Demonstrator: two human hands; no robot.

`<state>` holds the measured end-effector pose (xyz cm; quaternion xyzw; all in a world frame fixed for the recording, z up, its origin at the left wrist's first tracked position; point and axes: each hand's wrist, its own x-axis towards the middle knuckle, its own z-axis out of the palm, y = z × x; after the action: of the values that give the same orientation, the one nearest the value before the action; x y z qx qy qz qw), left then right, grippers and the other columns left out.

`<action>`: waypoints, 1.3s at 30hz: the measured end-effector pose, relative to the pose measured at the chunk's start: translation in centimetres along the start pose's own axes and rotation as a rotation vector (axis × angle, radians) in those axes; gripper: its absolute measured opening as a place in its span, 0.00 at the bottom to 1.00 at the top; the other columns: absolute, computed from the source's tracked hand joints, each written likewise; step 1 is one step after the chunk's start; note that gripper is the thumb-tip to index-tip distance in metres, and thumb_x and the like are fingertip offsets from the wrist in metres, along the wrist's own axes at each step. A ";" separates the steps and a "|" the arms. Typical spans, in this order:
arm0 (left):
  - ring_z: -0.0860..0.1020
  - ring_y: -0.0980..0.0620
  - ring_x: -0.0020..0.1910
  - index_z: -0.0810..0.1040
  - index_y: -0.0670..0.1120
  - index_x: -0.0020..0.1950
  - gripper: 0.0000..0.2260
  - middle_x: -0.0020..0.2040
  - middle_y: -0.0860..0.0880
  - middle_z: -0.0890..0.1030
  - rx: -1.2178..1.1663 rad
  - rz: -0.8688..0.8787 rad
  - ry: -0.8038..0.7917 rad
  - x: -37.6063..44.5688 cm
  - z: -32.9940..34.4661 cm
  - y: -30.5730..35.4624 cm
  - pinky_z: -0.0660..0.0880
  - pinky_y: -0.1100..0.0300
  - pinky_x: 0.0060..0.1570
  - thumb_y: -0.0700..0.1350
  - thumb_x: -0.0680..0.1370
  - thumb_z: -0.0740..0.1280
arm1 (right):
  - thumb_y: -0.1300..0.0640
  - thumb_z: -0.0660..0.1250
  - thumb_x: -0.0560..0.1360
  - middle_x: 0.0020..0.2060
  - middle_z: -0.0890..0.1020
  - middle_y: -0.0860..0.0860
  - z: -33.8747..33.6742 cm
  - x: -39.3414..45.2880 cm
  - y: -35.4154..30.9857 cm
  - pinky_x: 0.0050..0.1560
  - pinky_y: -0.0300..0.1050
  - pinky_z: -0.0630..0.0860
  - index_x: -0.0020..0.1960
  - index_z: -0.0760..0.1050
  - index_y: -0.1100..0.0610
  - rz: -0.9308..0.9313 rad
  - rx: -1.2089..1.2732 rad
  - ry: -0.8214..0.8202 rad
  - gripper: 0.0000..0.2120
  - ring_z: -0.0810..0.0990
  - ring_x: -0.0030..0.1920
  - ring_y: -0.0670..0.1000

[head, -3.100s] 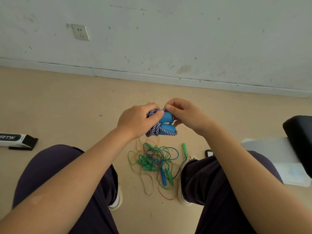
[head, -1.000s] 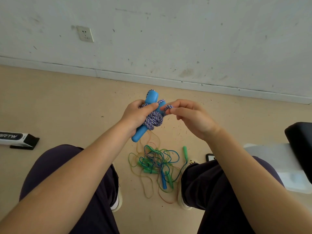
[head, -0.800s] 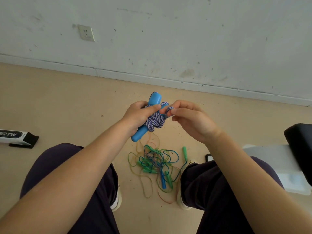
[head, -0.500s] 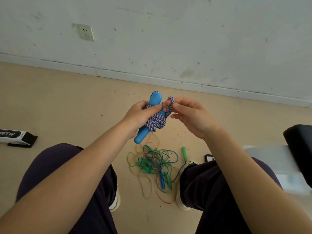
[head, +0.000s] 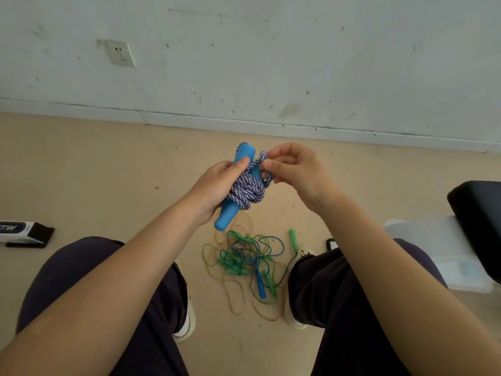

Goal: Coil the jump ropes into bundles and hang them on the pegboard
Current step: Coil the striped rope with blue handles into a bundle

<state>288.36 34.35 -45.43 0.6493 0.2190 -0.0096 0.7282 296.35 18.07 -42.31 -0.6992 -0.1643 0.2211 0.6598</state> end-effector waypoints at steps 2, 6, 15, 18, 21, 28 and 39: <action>0.80 0.48 0.41 0.78 0.45 0.52 0.12 0.44 0.46 0.81 0.010 0.007 0.052 0.1 -0.1 0.0 0.79 0.50 0.43 0.54 0.81 0.66 | 0.67 0.73 0.73 0.39 0.83 0.56 0.1 0.0 0.1 0.38 0.39 0.76 0.47 0.78 0.58 -0.045 -0.115 0.021 0.07 0.80 0.38 0.49; 0.81 0.48 0.43 0.79 0.46 0.52 0.11 0.45 0.47 0.83 0.048 0.028 0.103 0.3 -0.3 0.0 0.81 0.49 0.45 0.53 0.81 0.67 | 0.67 0.71 0.73 0.36 0.82 0.50 0.8 -0.1 0.3 0.40 0.38 0.77 0.44 0.80 0.55 -0.154 -0.380 0.034 0.08 0.79 0.35 0.43; 0.85 0.51 0.47 0.79 0.51 0.55 0.18 0.49 0.51 0.86 0.196 0.069 0.021 -0.6 -0.5 0.2 0.82 0.46 0.52 0.55 0.69 0.76 | 0.65 0.74 0.72 0.33 0.78 0.52 1.2 -0.5 0.0 0.32 0.39 0.75 0.42 0.78 0.58 -0.082 -0.400 0.096 0.06 0.76 0.29 0.47; 0.85 0.53 0.47 0.79 0.52 0.56 0.20 0.49 0.51 0.86 0.255 0.089 -0.004 -0.8 -0.7 0.3 0.82 0.51 0.51 0.53 0.67 0.80 | 0.65 0.74 0.72 0.36 0.76 0.54 0.9 -0.6 -0.1 0.32 0.39 0.76 0.53 0.79 0.60 -0.055 -0.404 0.027 0.10 0.77 0.30 0.50; 0.84 0.56 0.47 0.78 0.54 0.56 0.23 0.50 0.54 0.85 0.324 0.107 -0.059 -1.0 -0.8 0.3 0.81 0.56 0.50 0.50 0.64 0.83 | 0.63 0.75 0.72 0.36 0.78 0.52 0.3 -0.5 -0.2 0.36 0.45 0.78 0.54 0.80 0.60 0.001 -0.440 -0.038 0.11 0.78 0.30 0.51; 0.85 0.47 0.44 0.79 0.50 0.55 0.25 0.47 0.48 0.85 0.196 0.053 -0.029 -0.8 -0.7 0.3 0.83 0.50 0.42 0.46 0.60 0.82 | 0.64 0.71 0.75 0.38 0.76 0.56 0.6 -0.5 0.0 0.34 0.46 0.78 0.47 0.75 0.59 -0.132 -0.576 -0.067 0.05 0.79 0.30 0.48; 0.85 0.51 0.39 0.81 0.52 0.50 0.17 0.43 0.51 0.85 0.249 0.127 0.083 -0.7 -0.9 0.7 0.82 0.54 0.36 0.47 0.65 0.82 | 0.65 0.71 0.75 0.37 0.80 0.59 0.3 0.0 -0.6 0.42 0.50 0.83 0.43 0.78 0.62 -0.119 -0.335 -0.078 0.03 0.82 0.33 0.52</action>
<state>287.68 35.15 -44.63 0.7471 0.2045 0.0360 0.6315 296.25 18.40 -41.77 -0.7791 -0.2654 0.1781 0.5393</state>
